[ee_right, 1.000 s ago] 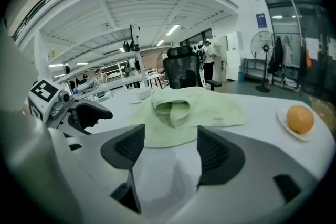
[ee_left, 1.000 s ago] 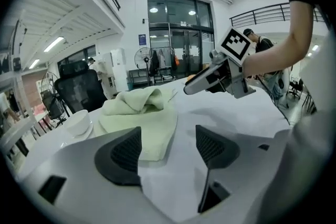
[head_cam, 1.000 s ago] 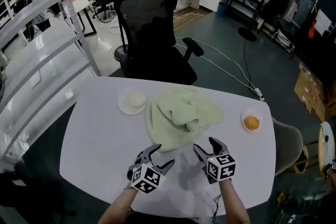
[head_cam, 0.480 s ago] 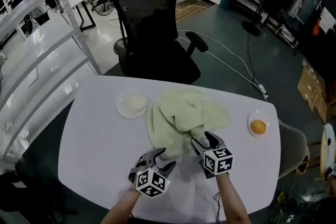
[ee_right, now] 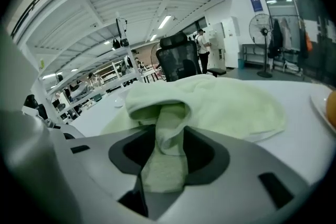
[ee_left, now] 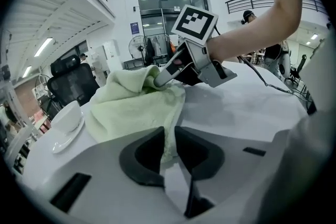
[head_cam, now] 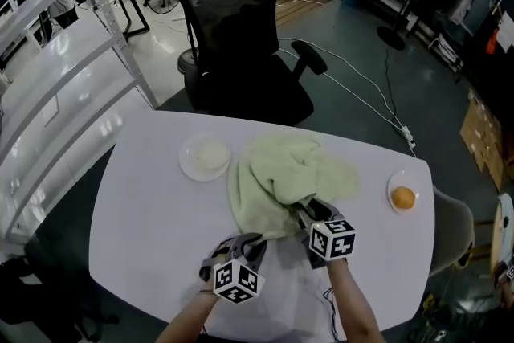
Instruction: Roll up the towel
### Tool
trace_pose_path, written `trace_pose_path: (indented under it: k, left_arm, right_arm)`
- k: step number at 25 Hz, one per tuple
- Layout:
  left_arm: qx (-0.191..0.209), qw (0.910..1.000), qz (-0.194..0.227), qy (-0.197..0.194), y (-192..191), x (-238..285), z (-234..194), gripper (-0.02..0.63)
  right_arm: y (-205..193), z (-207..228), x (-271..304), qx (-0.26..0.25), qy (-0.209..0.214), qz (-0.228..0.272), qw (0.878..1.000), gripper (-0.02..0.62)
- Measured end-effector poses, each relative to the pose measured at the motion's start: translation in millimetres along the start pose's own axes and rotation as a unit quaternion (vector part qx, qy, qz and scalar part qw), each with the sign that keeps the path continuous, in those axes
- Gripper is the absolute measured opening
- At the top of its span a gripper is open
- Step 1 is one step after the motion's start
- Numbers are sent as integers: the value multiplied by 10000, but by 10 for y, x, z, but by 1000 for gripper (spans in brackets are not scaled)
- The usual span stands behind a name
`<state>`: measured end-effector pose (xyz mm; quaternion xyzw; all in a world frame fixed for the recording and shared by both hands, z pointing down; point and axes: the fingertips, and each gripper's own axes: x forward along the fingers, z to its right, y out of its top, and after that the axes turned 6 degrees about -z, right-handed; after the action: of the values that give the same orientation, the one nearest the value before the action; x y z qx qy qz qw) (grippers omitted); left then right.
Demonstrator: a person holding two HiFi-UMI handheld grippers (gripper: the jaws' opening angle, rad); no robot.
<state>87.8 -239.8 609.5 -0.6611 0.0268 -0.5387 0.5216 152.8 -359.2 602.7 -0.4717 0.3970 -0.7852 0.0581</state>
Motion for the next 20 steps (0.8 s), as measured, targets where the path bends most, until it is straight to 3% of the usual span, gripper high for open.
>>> trace_pose_path:
  k: [7,20]
  left_arm:
    - [-53,9999,21,102,-21,-78,-40,57]
    - [-346,9981,194,472,40,-497,-249,51]
  right_arm:
    - [-31,55,-82,-69,-91,28,9999,66]
    - [169,108,-468,-767,-585,177,9952,49]
